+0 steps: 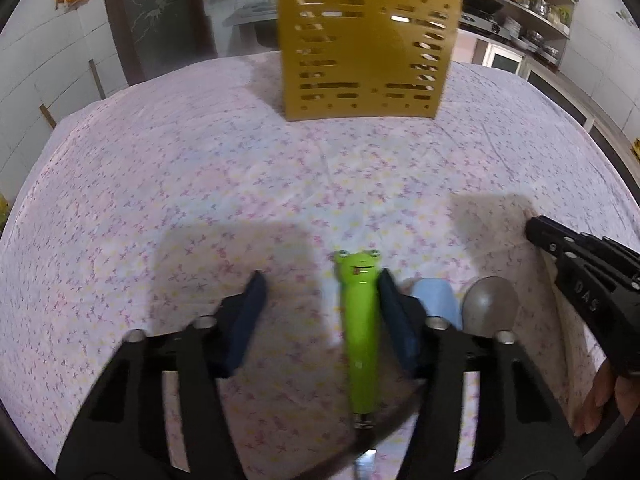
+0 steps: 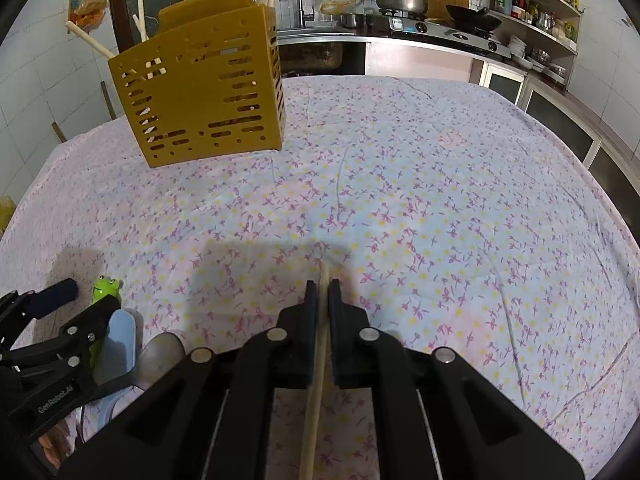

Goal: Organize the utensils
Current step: 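Close the left tool on the green frog-handled fork while the right tool grasps a chopstick, then lift the fork and chopstick with both tools and carry them above the holder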

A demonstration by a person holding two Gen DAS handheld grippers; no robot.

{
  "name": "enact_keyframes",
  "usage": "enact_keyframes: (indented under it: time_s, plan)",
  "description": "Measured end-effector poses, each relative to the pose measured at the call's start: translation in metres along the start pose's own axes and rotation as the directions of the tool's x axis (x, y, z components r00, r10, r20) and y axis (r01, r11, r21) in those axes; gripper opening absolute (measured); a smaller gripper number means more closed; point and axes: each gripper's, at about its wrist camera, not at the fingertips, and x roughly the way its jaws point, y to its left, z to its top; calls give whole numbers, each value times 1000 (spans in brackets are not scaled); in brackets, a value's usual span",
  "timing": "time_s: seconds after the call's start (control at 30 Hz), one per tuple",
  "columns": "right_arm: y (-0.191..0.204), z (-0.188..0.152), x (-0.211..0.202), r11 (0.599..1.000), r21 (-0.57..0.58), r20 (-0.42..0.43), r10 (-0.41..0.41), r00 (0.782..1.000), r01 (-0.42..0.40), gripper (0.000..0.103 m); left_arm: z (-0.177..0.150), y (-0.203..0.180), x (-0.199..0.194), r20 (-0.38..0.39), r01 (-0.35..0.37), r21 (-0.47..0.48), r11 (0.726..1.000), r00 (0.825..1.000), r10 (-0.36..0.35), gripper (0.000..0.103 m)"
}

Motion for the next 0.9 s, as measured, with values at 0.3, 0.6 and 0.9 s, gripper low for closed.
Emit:
enact_keyframes:
  time_s: [0.3, 0.6, 0.9]
  plan:
    - [-4, -2, -5, 1000, 2, 10, 5, 1000, -5, 6, 5, -9, 1, -5, 17, 0, 1000, 1000, -17, 17]
    - [-2, 4, -33, 1000, 10, 105, 23, 994, -24, 6, 3, 15, -23, 86, 19, -75, 997, 996, -13, 17]
    - [3, 13, -70, 998, 9, 234, 54, 971, -58, 6, 4, 44, -82, 276, -4, -134, 991, 960, 42, 18]
